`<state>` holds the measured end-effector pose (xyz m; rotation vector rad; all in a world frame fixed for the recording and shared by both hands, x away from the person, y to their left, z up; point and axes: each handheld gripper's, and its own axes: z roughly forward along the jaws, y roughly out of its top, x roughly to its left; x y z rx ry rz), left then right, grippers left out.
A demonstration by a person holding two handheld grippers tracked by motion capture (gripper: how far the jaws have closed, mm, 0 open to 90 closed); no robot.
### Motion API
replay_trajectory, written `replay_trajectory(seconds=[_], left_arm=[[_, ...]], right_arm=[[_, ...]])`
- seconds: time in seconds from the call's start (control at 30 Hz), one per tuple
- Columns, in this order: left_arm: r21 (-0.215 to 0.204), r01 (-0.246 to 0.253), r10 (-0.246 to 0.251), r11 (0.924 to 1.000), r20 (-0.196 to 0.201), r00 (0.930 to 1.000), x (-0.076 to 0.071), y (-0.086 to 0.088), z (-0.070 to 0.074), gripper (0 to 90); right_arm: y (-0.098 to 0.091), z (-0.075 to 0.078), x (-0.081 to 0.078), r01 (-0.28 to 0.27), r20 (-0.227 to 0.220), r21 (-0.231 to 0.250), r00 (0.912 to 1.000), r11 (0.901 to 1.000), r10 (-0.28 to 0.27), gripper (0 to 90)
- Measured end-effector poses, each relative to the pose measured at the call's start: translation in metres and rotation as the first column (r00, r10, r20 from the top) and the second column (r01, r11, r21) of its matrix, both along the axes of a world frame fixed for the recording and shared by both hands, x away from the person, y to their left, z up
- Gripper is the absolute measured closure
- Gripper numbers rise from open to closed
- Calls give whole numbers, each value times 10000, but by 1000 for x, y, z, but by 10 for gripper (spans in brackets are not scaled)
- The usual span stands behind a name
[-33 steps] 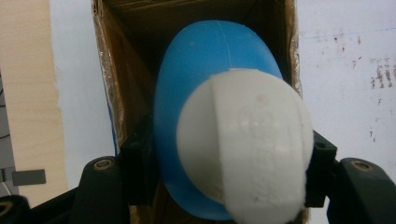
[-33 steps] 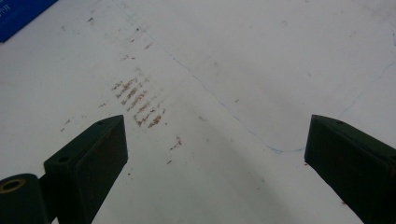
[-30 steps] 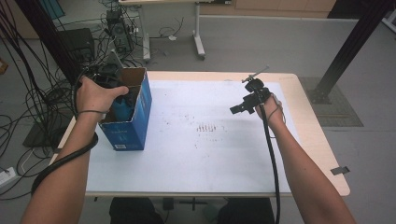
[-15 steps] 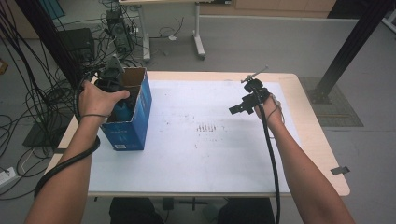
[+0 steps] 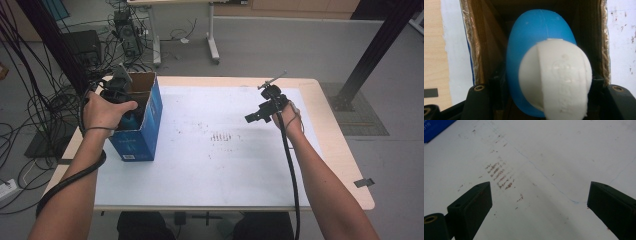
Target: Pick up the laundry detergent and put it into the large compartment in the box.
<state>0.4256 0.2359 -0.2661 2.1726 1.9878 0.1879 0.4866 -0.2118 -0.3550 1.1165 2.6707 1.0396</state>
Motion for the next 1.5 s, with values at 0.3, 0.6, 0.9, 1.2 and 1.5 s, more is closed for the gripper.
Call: replay_trajectory(seconds=[0.3,0.6,0.9,1.2,1.5], left_arm=[[-34,-32,32,10000,-6,10000,-1,1,-1,383],[-15,-46,46,10000,-15,10000,-1,0,-1,383],[-1,-42,42,10000,-24,10000,-1,-1,-1,383],[-29,-55,55,10000,-28,10000,-1,0,-1,383],[-48,-65,65,10000,-53,10000,-1,0,-1,383]], right_arm=[[1,-1,0,-21,-33,7,10000,10000,21,53],[0,-1,0,10,-9,30,10000,10000,-10,53],[-1,-2,0,10,-12,48,10000,10000,-10,53],[-1,-2,0,13,-8,55,10000,10000,-13,53],[-2,-2,0,42,-65,66,10000,10000,-42,53]])
